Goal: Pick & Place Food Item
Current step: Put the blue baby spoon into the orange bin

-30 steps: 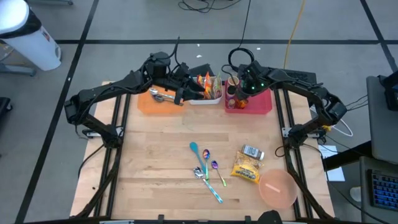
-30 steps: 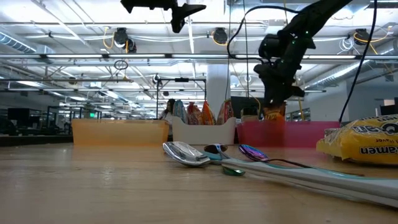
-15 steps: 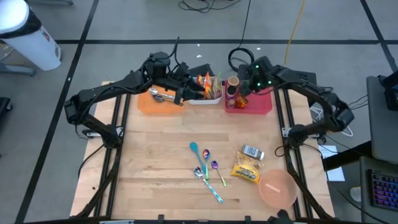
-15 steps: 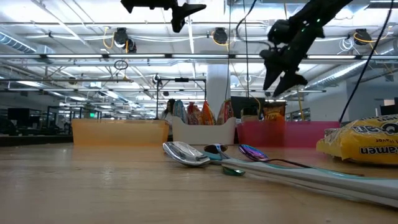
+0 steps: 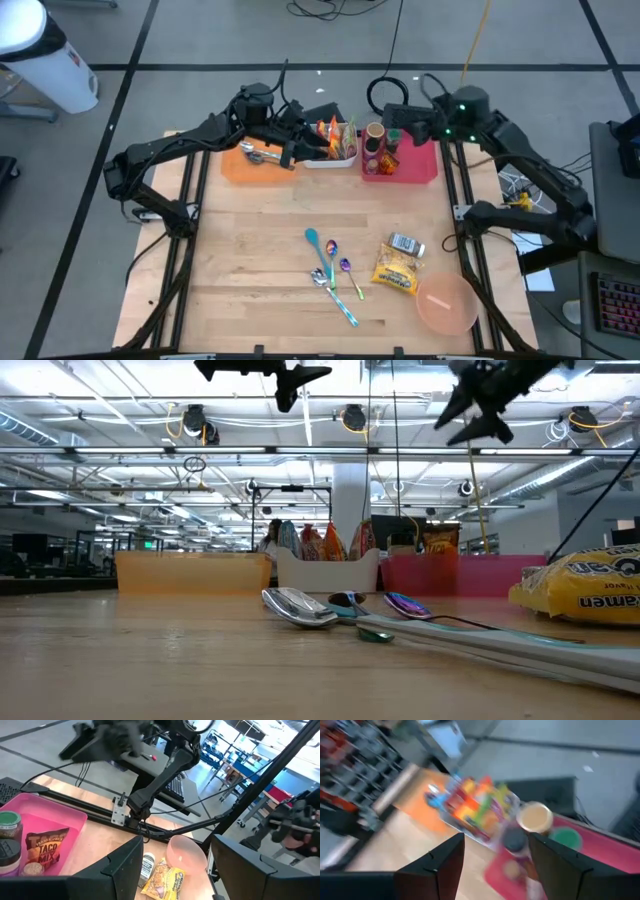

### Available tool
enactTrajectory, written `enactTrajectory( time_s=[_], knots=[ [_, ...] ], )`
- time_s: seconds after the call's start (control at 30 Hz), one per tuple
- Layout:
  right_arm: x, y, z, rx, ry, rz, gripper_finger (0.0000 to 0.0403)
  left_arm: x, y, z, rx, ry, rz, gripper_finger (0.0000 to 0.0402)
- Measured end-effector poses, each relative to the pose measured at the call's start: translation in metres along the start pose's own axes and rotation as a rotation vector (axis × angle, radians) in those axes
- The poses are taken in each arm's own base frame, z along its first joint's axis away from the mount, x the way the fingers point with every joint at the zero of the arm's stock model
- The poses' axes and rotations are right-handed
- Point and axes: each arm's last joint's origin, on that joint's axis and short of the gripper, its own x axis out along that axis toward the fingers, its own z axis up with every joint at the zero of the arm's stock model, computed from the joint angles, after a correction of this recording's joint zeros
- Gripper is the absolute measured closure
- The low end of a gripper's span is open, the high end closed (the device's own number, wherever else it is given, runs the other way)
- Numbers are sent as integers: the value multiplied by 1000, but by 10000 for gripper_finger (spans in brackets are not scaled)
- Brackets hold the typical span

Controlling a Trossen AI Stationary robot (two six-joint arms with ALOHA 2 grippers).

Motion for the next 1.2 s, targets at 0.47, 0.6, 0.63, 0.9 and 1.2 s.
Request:
enactTrajectory(
  time_s=[0.47, 0.6, 0.63, 0.9, 1.2],
  knots=[
    [-23, 70, -9, -87, -129, 418, 186, 0, 0, 0, 0, 0, 0, 158],
    [-15, 82, -23, -119, -136, 520, 190, 0, 0, 0, 0, -1, 0, 158],
    [-12, 84, -27, -126, -138, 543, 191, 0, 0, 0, 1, -1, 0, 158],
    [13, 85, -62, -122, -215, 684, 190, 0, 0, 0, 1, -1, 1, 158],
    [31, 63, -104, 126, -205, 916, 196, 0, 0, 0, 1, -1, 1, 158]
  ],
)
